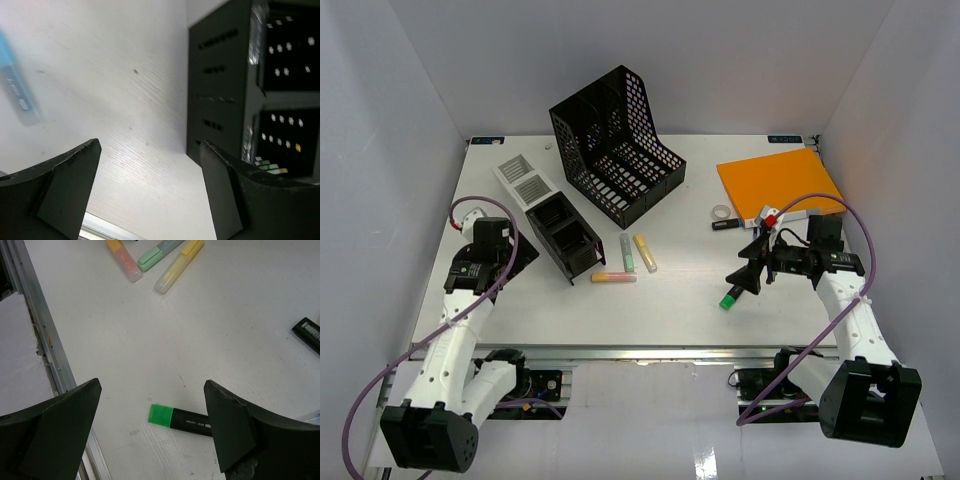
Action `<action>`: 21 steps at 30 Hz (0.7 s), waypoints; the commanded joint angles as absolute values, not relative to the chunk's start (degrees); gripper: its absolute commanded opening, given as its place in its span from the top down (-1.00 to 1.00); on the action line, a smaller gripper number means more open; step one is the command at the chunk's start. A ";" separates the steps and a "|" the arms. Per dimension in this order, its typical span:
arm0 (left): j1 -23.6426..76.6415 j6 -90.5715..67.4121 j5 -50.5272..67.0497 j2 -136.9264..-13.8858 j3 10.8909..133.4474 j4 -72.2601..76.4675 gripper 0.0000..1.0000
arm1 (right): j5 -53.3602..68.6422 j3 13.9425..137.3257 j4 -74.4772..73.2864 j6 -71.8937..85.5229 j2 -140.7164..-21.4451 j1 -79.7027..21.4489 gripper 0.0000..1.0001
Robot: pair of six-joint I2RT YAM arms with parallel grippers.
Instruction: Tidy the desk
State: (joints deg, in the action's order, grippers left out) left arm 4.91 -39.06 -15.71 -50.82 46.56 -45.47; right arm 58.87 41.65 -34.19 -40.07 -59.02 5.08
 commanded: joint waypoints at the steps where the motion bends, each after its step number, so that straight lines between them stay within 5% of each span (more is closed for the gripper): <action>1: -1.16 -37.58 -21.14 -55.01 49.92 -47.33 -0.79 | 61.30 41.57 -34.28 -40.69 -57.22 4.92 -0.80; 12: -7.47 -39.41 -25.92 -68.08 52.43 -48.95 -0.68 | 60.05 41.91 -34.36 -40.87 -57.08 4.83 -0.80; 21: -14.70 -40.91 -28.51 -67.45 49.35 -47.13 -0.64 | 62.70 41.46 -34.47 -40.50 -60.93 4.83 -0.81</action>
State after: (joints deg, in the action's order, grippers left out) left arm -8.95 -42.33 -28.29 -68.31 50.83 -50.61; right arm 60.22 41.45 -34.22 -40.09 -58.88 5.08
